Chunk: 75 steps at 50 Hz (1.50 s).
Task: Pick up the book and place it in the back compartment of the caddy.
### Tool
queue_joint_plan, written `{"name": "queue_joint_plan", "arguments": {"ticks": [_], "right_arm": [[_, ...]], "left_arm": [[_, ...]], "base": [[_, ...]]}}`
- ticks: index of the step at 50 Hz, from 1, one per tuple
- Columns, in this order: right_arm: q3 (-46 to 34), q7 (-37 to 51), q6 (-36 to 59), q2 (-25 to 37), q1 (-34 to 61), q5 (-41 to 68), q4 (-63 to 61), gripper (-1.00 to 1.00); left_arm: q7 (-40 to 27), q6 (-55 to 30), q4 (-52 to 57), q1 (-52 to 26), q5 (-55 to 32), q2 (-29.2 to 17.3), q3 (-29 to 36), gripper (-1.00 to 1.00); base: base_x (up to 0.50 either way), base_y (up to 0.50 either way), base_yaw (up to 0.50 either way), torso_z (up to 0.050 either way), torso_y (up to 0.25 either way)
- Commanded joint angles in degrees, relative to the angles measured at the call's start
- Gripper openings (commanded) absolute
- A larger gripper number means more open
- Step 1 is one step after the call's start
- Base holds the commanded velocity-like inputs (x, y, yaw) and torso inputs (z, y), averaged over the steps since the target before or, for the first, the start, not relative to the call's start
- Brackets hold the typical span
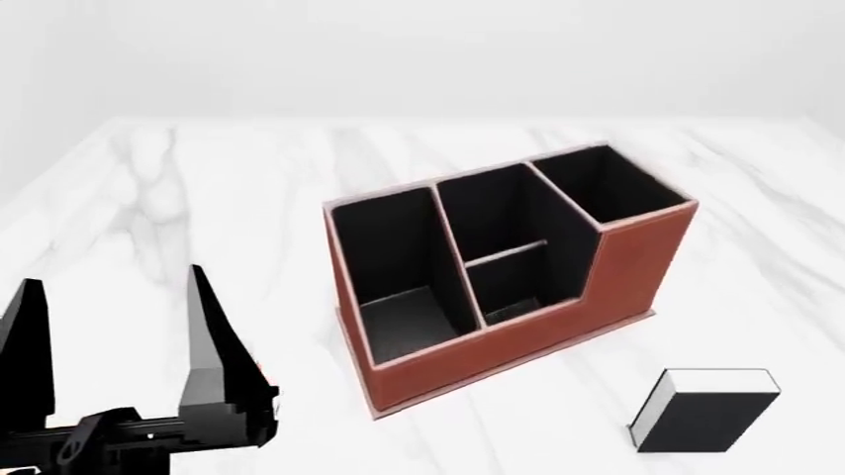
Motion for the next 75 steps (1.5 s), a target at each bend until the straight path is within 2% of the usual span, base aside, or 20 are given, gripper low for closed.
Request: {"name": "queue_joint_plan", "arguments": {"ticks": [1,21,31,43,60,62,67,72,75], "right_arm": [[0.52,-0.64,0.06,-0.22,-0.36,-1.43,-0.39,1.00],[-0.48,-0.06,0.05,0.54,-0.54,-2.65,-0.21,1.00],[-1.13,-0.21,-0.66,0.93,-0.78,-3.09,0.29,1.00],[-1.34,0.24,-1.18,1.37,-0.81,-3.14,0.27,1.00],[-2.00,0.58,-1.61,1.91,-0.98,-3.80,0.62,1.00],[-1.95,0.66,-1.68,2.02,-1.09,-3.73,0.47,1.00],[-2.12,0.71,-1.99,2.19,-1.21,-3.75,0.69,1.00],[-2.50,0.79,-1.93,2.30,-1.08,-4.11,0.70,1.00],[-2.59,0.83,-2.02,2.44,-1.12,-4.07,0.85,1.00]], "left_arm": [[0.99,1.58,-0.25,0.26,1.64,-0.05,0.13,1.00],[0.13,1.82,-0.79,0.17,1.71,-0.93,1.22,1.00],[-0.20,1.96,-1.08,0.11,1.73,-1.36,1.78,1.00],[-0.59,2.18,-1.47,0.06,1.63,-1.85,2.38,1.00],[-0.89,0.64,-1.77,-0.62,1.23,-2.49,3.50,1.00],[0.17,-3.55,-0.22,-2.07,-3.36,-3.21,3.61,1.00],[2.83,-14.70,3.00,-8.05,-8.54,-5.86,5.77,1.00],[8.43,-33.38,5.94,-21.02,-18.47,-7.89,12.49,1.00],[9.97,-38.18,5.16,-25.56,-19.64,-7.62,16.10,1.00]], "base": [[0.50,0.00,0.00,0.000,0.015],[0.48,0.00,0.00,0.000,0.001],[0.00,0.00,0.00,0.000,0.001],[0.00,-0.46,0.00,0.000,0.000],[0.00,0.00,0.00,0.000,0.000],[0.00,0.00,0.00,0.000,0.000],[0.00,0.00,0.00,0.000,0.000],[0.00,0.00,0.00,0.000,0.000],[0.00,0.00,0.00,0.000,0.000]]}}
